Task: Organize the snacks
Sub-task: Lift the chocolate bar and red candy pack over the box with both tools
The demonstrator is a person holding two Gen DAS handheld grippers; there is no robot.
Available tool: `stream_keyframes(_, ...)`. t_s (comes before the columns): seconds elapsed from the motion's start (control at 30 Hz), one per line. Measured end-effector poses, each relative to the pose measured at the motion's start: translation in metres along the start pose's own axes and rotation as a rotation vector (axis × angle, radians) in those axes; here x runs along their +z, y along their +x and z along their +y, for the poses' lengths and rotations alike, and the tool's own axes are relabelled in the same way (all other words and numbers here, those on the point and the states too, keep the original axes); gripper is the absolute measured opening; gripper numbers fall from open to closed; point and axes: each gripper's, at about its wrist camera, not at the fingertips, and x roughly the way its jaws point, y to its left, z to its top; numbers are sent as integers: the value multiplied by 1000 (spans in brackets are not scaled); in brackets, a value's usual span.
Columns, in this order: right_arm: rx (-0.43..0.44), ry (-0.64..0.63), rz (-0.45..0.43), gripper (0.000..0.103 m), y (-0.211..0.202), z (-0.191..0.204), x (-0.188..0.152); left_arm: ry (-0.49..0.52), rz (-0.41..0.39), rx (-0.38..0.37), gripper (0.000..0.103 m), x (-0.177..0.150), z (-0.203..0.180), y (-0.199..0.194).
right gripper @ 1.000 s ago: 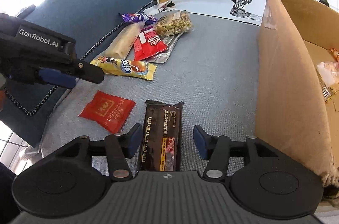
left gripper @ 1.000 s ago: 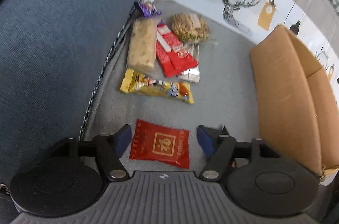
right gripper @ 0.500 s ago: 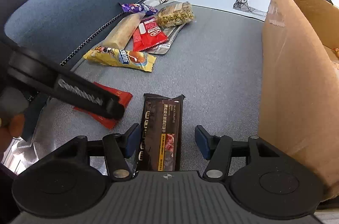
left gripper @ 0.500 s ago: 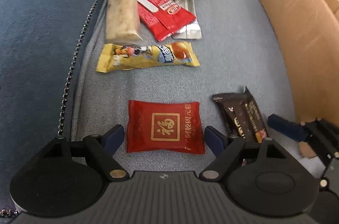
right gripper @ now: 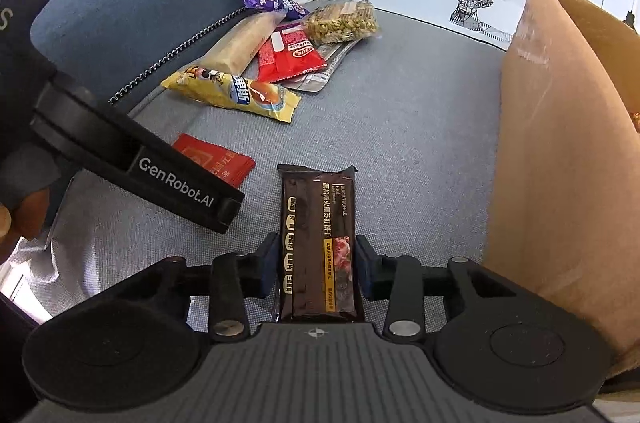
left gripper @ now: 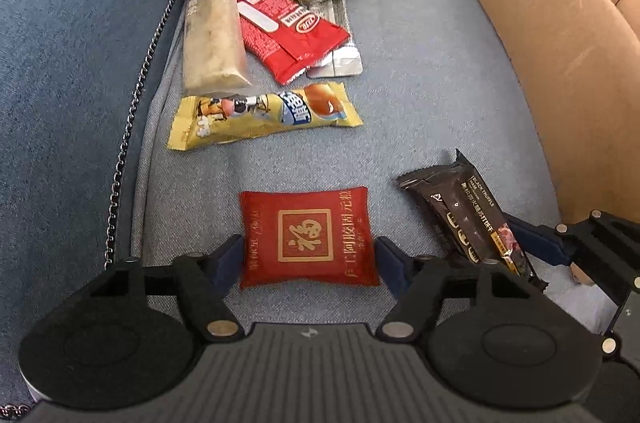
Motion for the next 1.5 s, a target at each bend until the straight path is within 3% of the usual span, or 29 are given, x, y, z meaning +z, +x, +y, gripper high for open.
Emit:
stream_keyframes(0.33,1,29,13,42,1,-4,0,-83,-14,-14,67,3,11,-7)
stream_keyframes(0.6,-4,20,14,44,2,-2,1,-32,5,-1,71,0,4,-2)
stream_keyframes(0.8,-13,21,-4,41,-1,-2,2,-66,-18,-19,67,2,8,-6)
stream_keyframes(0.93,-15,43,-68,41,-15,-2,3,-105,-82,-47,66,3,9,-20)
stream_keyframes(1.33,-31,35,-315,41,-76,-11,9,-196,-392,-91,66,0,17,-82)
stream_keyframes(1.5,-25,49,-396,41,-100,-25,15,-204,-469,-112,66,5,14,-94)
